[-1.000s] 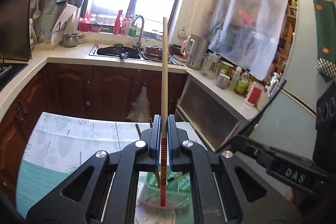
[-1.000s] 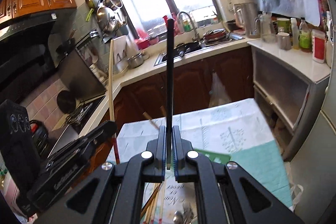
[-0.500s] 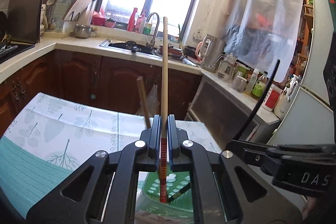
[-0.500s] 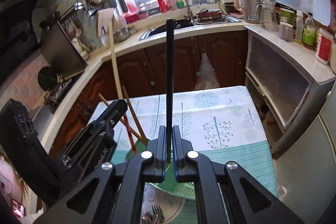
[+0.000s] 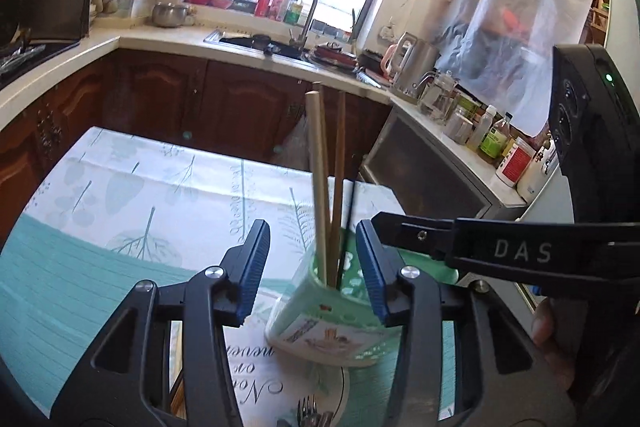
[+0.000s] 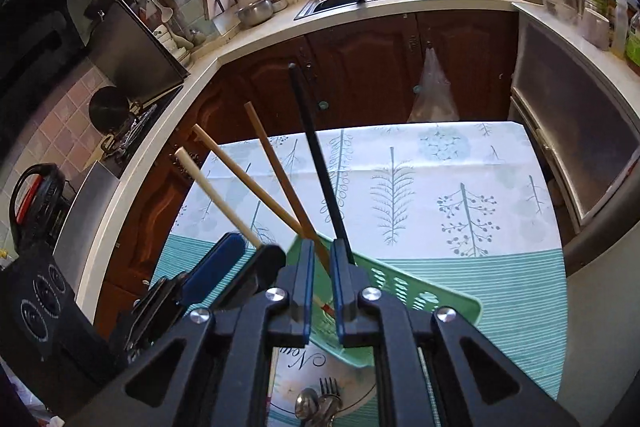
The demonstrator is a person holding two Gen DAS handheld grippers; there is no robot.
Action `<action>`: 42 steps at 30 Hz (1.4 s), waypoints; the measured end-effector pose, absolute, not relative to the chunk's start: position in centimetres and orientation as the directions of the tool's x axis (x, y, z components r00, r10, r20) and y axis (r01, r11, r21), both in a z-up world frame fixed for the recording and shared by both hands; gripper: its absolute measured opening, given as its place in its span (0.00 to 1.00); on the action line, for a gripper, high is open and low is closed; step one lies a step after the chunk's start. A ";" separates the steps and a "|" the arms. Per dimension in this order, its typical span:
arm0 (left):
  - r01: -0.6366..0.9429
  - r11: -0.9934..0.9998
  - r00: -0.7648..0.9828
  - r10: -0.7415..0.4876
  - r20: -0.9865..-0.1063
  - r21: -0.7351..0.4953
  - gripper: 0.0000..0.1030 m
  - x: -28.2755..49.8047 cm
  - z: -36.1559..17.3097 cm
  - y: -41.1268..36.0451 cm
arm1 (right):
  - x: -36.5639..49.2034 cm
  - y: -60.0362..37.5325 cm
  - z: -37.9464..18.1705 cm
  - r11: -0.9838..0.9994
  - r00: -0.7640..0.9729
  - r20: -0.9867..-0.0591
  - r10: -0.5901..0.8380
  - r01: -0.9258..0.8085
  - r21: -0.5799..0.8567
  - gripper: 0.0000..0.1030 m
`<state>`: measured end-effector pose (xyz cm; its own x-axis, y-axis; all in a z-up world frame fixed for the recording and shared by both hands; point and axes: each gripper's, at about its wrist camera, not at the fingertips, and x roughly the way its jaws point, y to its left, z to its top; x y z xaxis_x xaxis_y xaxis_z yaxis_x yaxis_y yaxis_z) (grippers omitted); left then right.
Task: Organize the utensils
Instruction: 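Carry both chopsticks up and drop them into the green holder with both tools, then move both tools back over the remaining chopsticks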
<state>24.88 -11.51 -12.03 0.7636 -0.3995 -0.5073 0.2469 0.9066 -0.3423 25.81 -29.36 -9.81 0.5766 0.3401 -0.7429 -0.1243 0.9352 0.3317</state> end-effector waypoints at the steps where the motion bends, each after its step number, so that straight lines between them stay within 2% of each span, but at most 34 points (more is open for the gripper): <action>1: 0.238 0.908 0.757 -0.396 -0.520 -0.345 0.40 24.6 -11.9 -11.2 | 25.7 -29.2 -9.8 0.935 0.577 -0.742 0.341 -0.126 0.332 0.08; 6: 0.182 0.922 0.716 -0.363 -0.597 -0.342 0.40 22.9 -11.9 -8.4 | 24.5 -28.5 -9.4 0.923 0.582 -0.724 0.371 -0.147 0.354 0.08; 13: 0.142 0.953 0.680 -0.289 -0.673 -0.266 0.40 19.7 -12.4 -4.7 | 21.0 -26.8 -9.3 0.924 0.596 -0.711 0.373 -0.172 0.341 0.08; 29: 0.106 0.972 0.601 -0.230 -0.766 -0.208 0.41 14.8 -14.8 -0.5 | 14.8 -23.4 -12.4 0.936 0.562 -0.753 0.341 -0.130 0.327 0.08; 37: 0.096 0.978 0.563 -0.208 -0.800 -0.186 0.47 14.8 -16.1 0.3 | 14.0 -22.9 -14.2 0.934 0.524 -0.781 0.341 -0.093 0.345 0.08; 42: 0.121 0.974 0.542 -0.226 -0.809 -0.191 0.55 14.9 -16.1 0.3 | 13.9 -22.7 -14.6 0.932 0.510 -0.788 0.345 -0.084 0.353 0.08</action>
